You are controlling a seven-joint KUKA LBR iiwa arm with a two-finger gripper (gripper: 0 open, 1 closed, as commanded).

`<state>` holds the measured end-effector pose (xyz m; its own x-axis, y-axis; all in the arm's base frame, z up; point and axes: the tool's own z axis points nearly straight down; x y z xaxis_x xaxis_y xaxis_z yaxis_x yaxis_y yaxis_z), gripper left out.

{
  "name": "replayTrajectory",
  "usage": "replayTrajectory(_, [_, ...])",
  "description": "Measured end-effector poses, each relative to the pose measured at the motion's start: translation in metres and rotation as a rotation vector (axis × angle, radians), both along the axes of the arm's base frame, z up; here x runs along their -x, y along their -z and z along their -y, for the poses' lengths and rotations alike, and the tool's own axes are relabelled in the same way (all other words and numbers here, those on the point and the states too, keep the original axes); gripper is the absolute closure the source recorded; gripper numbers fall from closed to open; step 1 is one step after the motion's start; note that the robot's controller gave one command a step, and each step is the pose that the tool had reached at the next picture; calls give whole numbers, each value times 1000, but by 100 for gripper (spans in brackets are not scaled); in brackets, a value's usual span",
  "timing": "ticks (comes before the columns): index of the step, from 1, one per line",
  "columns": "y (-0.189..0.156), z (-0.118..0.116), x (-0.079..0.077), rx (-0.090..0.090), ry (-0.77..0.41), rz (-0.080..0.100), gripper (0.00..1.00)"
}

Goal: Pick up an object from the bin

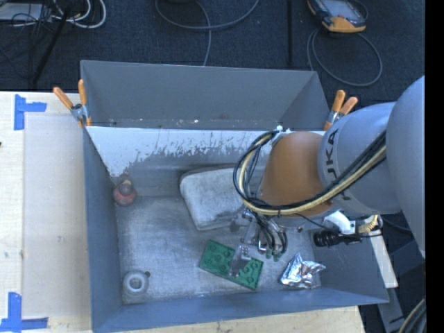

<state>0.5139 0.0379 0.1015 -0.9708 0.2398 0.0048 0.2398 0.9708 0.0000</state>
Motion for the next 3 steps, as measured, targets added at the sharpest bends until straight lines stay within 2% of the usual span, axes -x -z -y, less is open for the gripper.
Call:
replayTrajectory(1, [28, -9, -4, 4, 158, -1, 0])
replayTrajectory(2, [27, -12, -2, 0, 155, -13, 100])
replayTrajectory(3, [-122, -5, 11, 0, 43, 11, 100])
